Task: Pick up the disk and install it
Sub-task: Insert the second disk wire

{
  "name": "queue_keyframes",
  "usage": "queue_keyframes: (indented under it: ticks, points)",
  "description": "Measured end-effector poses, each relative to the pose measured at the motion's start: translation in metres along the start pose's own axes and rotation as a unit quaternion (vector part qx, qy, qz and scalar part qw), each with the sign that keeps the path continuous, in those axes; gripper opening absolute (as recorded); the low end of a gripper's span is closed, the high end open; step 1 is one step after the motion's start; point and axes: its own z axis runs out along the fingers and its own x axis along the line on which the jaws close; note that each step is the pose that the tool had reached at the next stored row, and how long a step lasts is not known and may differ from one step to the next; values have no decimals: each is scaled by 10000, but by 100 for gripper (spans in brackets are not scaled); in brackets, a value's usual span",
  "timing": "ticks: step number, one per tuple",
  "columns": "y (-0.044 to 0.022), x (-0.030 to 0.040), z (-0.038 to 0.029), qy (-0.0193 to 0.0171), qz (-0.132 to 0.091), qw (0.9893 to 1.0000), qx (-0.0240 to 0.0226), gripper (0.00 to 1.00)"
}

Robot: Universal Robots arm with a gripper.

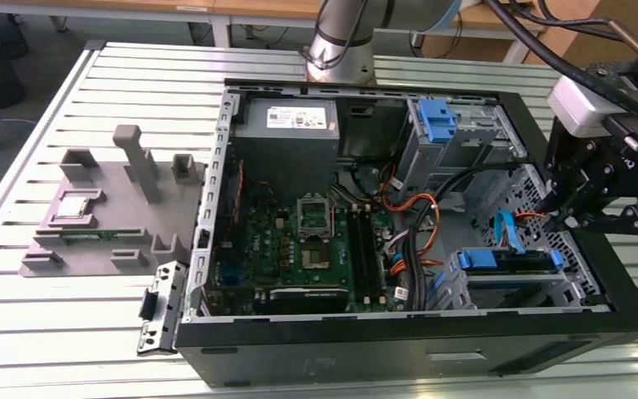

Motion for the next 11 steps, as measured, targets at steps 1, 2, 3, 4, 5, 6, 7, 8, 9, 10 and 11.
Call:
queue_keyframes:
  ticks: [1, 2, 3, 4, 5, 6, 7, 8, 9, 10, 11]
  points:
    - [0, 0, 0, 0, 0, 10000, 0, 31]
    - [0, 0, 0, 0, 0, 10000, 0, 31]
    - [-1, 1, 0, -8, 0, 10000, 1, 31]
    - [-1, 1, 2, -92, 4, 10000, 7, 31]
    - [-1, 1, 3, -182, 7, 9998, 13, 31]
    - [-1, 0, 1, -238, 10, 9997, 17, 31]
    - [-1, 0, 2, -255, 13, 9997, 19, 31]
    - [-1, 0, 2, -256, 15, 9997, 19, 31]
    - [-1, 0, 2, -256, 19, 9997, 19, 31]
    - [-2, 0, 2, -256, 24, 9997, 19, 31]
    - [-5, 1, 3, -255, 32, 9997, 19, 31]
